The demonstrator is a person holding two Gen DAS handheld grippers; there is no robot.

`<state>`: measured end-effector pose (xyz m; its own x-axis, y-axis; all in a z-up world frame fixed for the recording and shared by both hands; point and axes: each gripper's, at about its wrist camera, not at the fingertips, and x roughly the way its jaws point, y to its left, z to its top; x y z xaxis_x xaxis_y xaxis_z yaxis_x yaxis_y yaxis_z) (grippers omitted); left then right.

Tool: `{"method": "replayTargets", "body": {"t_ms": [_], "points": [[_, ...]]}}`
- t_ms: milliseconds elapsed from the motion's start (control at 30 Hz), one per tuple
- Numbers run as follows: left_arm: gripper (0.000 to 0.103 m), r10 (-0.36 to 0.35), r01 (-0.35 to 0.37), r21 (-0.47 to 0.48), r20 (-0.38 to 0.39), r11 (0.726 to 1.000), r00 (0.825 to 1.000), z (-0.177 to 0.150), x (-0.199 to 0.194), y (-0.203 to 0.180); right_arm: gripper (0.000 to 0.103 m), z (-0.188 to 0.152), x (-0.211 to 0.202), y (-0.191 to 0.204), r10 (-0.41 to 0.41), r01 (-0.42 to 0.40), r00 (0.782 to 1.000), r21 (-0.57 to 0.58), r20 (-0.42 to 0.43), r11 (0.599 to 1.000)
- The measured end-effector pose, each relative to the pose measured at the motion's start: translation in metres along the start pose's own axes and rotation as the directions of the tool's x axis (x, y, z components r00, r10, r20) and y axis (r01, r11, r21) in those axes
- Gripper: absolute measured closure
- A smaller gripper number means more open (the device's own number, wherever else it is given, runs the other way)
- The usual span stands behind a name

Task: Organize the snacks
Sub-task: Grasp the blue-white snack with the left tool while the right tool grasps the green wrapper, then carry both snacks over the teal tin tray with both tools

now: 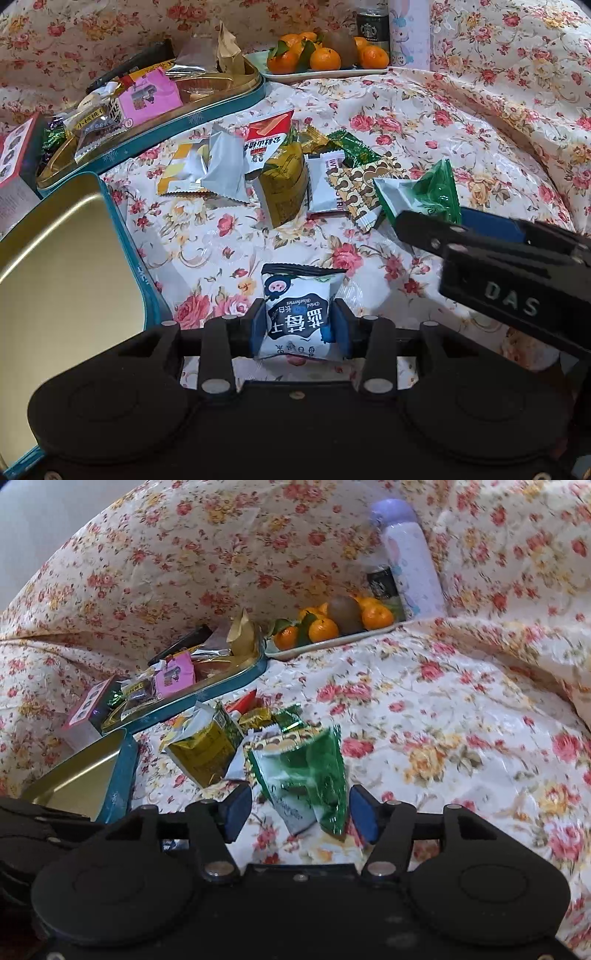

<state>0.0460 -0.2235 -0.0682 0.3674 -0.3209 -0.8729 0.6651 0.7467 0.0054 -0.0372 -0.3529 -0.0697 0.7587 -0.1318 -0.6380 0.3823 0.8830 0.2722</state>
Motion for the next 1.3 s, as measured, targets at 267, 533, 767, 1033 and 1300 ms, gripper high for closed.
{"method": "replayTargets", "body": {"t_ms": [267, 533, 767, 1033, 1300], "points": [[0.056, 0.001, 0.0, -0.031, 0.017, 1.0, 1.0, 0.0, 0.001, 0.001, 0.042, 0.001, 0.016, 0.005, -0.04, 0.039, 0.999, -0.046, -0.02, 0.998], [0.061, 0.006, 0.001, -0.117, 0.065, 0.993, 0.998, -0.007, -0.017, 0.015, 0.063, -0.004, 0.004, 0.012, -0.073, 0.073, 0.997, -0.075, -0.003, 0.995], [0.06, 0.054, -0.028, -0.175, 0.148, 0.984, 0.988, -0.025, -0.059, 0.045, 0.063, -0.006, -0.018, 0.025, -0.074, 0.074, 0.997, -0.067, 0.003, 0.995], [0.06, 0.185, -0.133, -0.272, 0.174, 0.953, 0.967, -0.059, -0.093, 0.1, 0.063, -0.016, -0.035, 0.071, -0.019, 0.017, 1.0, -0.12, -0.017, 0.993], [0.06, 0.317, -0.23, -0.407, 0.16, 0.884, 0.935, -0.088, -0.114, 0.164, 0.063, -0.025, -0.042, 0.132, 0.09, -0.098, 0.995, -0.181, -0.053, 0.979]]}}
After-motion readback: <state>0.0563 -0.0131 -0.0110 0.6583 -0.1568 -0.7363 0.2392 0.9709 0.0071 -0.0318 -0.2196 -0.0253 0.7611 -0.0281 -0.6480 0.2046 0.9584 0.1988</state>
